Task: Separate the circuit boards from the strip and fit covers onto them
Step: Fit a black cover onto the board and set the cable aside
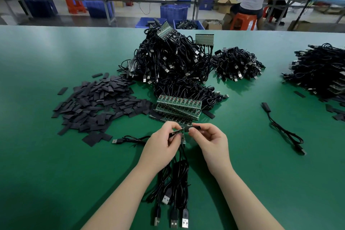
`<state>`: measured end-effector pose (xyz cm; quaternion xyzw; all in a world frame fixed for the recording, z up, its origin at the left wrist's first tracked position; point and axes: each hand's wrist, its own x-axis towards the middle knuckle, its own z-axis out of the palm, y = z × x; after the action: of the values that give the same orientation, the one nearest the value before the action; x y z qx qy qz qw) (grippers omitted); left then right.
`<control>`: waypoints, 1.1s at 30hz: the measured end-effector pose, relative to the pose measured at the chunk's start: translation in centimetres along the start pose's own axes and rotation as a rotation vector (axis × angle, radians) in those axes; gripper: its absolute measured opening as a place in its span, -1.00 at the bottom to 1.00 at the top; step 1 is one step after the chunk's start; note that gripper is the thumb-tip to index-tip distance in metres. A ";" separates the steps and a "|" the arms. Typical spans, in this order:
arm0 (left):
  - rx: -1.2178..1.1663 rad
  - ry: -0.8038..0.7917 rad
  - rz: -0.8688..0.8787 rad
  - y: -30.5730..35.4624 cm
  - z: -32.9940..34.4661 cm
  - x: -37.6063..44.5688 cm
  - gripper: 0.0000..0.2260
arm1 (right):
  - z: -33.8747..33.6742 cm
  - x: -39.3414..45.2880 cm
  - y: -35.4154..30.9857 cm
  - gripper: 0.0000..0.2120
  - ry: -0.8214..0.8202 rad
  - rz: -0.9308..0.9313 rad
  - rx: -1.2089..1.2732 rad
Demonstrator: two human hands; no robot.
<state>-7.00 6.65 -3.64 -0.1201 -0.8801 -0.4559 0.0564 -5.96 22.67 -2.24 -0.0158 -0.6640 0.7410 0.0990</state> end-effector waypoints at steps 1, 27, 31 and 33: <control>0.025 0.020 0.010 0.0 0.0 0.0 -0.89 | 0.0 0.0 0.0 -0.84 -0.001 -0.002 -0.003; -0.020 0.167 0.062 -0.3 0.1 0.1 -0.80 | 0.1 0.0 0.2 -0.84 0.051 -0.031 0.002; -0.046 0.167 0.069 -0.5 0.0 0.1 -0.81 | 0.2 0.0 0.2 -0.84 0.035 -0.033 -0.022; -0.048 0.164 0.070 -0.6 0.0 0.1 -0.80 | 0.2 0.0 0.2 -0.84 0.036 -0.036 -0.026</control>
<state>-7.28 6.37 -4.07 -0.1143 -0.8566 -0.4829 0.1415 -6.00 22.42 -2.41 -0.0185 -0.6720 0.7299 0.1242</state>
